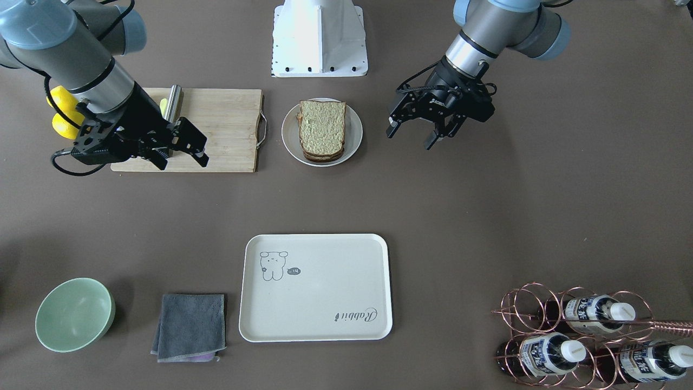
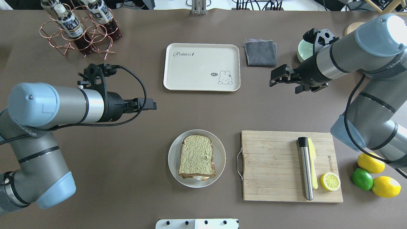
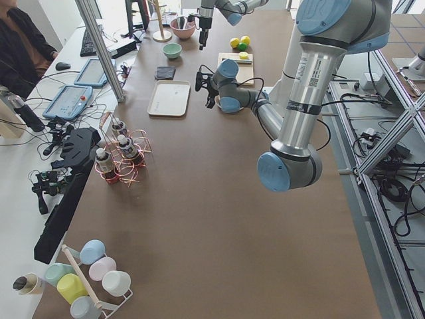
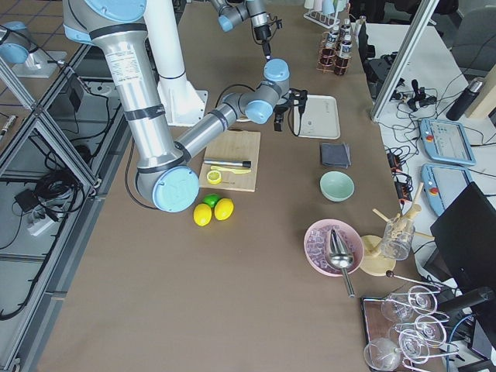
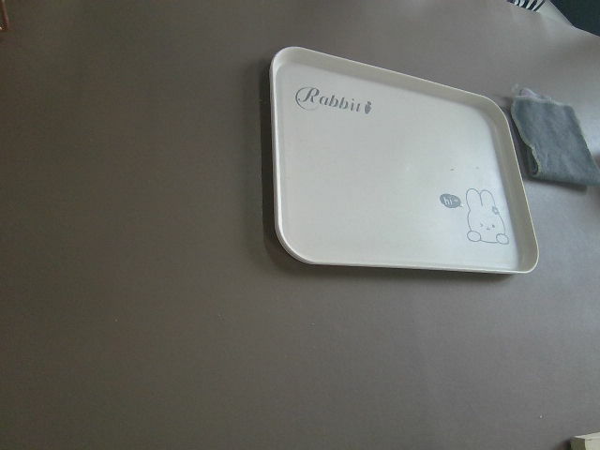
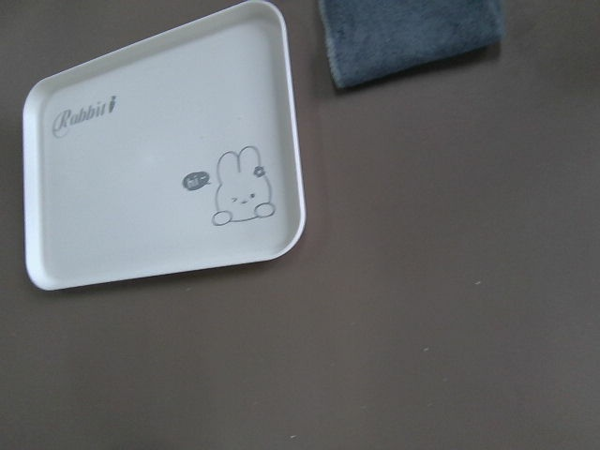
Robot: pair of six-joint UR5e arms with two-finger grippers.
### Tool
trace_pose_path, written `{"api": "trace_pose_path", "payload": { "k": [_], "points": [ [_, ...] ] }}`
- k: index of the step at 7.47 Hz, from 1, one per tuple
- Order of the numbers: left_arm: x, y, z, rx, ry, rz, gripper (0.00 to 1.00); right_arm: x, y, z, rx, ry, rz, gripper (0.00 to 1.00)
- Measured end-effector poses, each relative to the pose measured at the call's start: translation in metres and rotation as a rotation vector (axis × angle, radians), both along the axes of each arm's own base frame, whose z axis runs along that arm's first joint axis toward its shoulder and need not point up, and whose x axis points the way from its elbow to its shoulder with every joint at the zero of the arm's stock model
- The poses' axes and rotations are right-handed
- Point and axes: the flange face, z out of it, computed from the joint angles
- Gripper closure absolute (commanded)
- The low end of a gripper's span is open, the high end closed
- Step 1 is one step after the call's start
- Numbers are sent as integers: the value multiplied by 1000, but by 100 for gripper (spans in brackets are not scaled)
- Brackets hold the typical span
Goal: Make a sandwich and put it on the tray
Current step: 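Withdraw the right arm while the left gripper moves to the plate edge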
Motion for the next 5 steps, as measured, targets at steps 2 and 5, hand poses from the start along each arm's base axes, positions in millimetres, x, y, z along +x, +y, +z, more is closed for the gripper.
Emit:
{"api": "trace_pose_path", "payload": {
  "k": [2, 5],
  "points": [
    [50, 48, -11, 6, 15, 1, 17, 60, -22, 60, 75, 174, -63, 0],
    [73, 71, -7, 7, 4, 18, 49, 176, -29, 161, 188, 272, -209, 0]
  ]
}}
